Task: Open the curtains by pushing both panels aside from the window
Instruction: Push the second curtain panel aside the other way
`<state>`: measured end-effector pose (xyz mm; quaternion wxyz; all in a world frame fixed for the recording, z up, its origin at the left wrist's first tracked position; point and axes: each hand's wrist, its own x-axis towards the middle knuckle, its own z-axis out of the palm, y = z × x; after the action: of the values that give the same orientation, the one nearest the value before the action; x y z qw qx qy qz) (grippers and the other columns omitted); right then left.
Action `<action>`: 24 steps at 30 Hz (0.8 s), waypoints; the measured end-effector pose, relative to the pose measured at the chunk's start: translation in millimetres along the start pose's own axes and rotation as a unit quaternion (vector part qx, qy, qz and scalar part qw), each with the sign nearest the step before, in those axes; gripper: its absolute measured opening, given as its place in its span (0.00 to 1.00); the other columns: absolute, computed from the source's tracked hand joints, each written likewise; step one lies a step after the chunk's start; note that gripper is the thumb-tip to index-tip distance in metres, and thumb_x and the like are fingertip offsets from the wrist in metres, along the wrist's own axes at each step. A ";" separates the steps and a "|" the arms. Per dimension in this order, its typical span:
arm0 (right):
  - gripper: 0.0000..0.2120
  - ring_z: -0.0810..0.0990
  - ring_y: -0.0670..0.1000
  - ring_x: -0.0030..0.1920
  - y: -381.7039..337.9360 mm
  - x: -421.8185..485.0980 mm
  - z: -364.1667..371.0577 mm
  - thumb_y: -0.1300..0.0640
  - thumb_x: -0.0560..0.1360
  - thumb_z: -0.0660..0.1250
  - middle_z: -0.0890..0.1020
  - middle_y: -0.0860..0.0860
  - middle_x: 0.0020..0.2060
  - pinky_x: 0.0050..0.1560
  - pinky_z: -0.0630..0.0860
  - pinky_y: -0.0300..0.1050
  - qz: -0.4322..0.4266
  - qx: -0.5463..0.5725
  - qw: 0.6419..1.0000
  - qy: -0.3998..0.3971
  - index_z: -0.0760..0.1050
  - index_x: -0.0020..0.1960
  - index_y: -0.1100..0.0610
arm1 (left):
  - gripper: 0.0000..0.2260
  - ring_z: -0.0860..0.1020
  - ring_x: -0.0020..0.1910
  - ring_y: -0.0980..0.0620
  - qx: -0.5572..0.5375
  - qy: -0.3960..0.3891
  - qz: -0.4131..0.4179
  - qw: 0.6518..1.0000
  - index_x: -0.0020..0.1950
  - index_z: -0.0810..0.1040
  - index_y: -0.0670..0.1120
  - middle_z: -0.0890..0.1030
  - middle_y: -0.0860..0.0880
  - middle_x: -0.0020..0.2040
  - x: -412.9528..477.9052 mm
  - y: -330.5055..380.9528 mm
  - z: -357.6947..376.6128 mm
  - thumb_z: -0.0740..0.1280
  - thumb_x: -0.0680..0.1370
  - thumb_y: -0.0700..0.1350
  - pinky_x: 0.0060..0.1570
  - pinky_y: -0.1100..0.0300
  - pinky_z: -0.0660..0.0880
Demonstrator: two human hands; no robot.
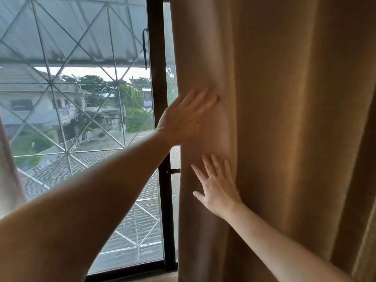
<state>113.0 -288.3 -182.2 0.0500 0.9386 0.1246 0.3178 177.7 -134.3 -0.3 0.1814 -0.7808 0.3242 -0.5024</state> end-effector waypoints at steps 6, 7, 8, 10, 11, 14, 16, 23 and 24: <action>0.40 0.46 0.63 0.84 13.9 8.4 8.0 0.35 0.78 0.64 0.53 0.57 0.85 0.80 0.47 0.71 0.041 -0.019 0.999 0.009 0.54 0.84 0.46 | 0.27 0.67 0.80 0.36 -0.046 0.029 0.020 0.998 0.86 0.55 0.48 0.63 0.41 0.85 27.9 3.8 26.3 0.52 0.87 0.52 0.76 0.38 0.68; 0.40 0.46 0.63 0.84 16.4 9.8 9.8 0.35 0.78 0.64 0.53 0.57 0.85 0.80 0.47 0.71 0.047 -0.024 0.999 0.009 0.55 0.84 0.46 | 0.27 0.68 0.79 0.36 -0.050 0.036 0.022 0.998 0.86 0.56 0.48 0.63 0.41 0.85 32.1 5.1 29.4 0.52 0.86 0.51 0.76 0.38 0.68; 0.40 0.47 0.63 0.84 18.9 10.9 11.6 0.35 0.77 0.64 0.53 0.57 0.85 0.80 0.48 0.71 0.054 -0.027 0.998 0.008 0.55 0.84 0.46 | 0.27 0.69 0.78 0.36 -0.055 0.045 0.024 0.997 0.86 0.58 0.48 0.64 0.41 0.84 36.3 6.4 32.4 0.54 0.86 0.50 0.75 0.38 0.68; 0.40 0.48 0.63 0.84 23.9 12.3 15.8 0.35 0.77 0.65 0.55 0.58 0.84 0.80 0.50 0.72 0.069 -0.035 0.997 0.002 0.56 0.83 0.46 | 0.29 0.70 0.77 0.35 -0.075 0.060 0.031 0.995 0.85 0.61 0.48 0.66 0.41 0.83 45.0 9.2 39.4 0.60 0.83 0.49 0.75 0.39 0.70; 0.40 0.49 0.63 0.84 26.8 13.0 18.7 0.35 0.76 0.65 0.55 0.58 0.84 0.79 0.50 0.72 0.077 -0.040 0.996 0.000 0.57 0.83 0.46 | 0.31 0.70 0.77 0.35 -0.084 0.061 0.036 0.994 0.85 0.61 0.48 0.66 0.41 0.83 49.4 10.9 42.6 0.61 0.81 0.49 0.74 0.39 0.70; 0.39 0.50 0.63 0.84 35.9 14.8 26.4 0.36 0.76 0.67 0.56 0.57 0.84 0.79 0.51 0.73 0.099 -0.049 0.994 -0.001 0.59 0.82 0.47 | 0.33 0.69 0.78 0.37 -0.101 0.061 0.046 0.992 0.85 0.61 0.49 0.65 0.41 0.83 61.5 18.3 49.2 0.59 0.79 0.49 0.74 0.40 0.70; 0.39 0.50 0.63 0.84 41.4 16.4 29.5 0.36 0.76 0.67 0.56 0.57 0.84 0.79 0.51 0.73 0.114 -0.055 0.992 0.000 0.60 0.82 0.47 | 0.32 0.69 0.78 0.37 -0.118 0.071 0.047 0.989 0.85 0.61 0.49 0.65 0.42 0.84 68.1 24.0 54.3 0.55 0.79 0.51 0.74 0.41 0.70; 0.39 0.50 0.62 0.84 62.0 18.3 36.8 0.37 0.76 0.66 0.56 0.56 0.84 0.79 0.51 0.72 0.149 -0.087 0.985 0.001 0.59 0.83 0.47 | 0.33 0.67 0.79 0.38 -0.146 0.100 0.056 0.983 0.85 0.61 0.51 0.64 0.43 0.84 89.6 41.0 74.0 0.57 0.79 0.52 0.75 0.41 0.68; 0.39 0.51 0.62 0.84 65.5 18.0 37.3 0.37 0.76 0.66 0.57 0.56 0.84 0.79 0.51 0.71 0.153 -0.090 0.984 0.001 0.59 0.83 0.47 | 0.33 0.68 0.79 0.38 -0.149 0.108 0.056 0.981 0.85 0.62 0.51 0.65 0.43 0.84 90.9 44.1 75.5 0.56 0.78 0.52 0.75 0.42 0.69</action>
<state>162.7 -347.2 -190.0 0.0852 0.9379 -0.0502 0.3325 257.4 -232.0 1.1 0.0545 -0.7205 0.4569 -0.5188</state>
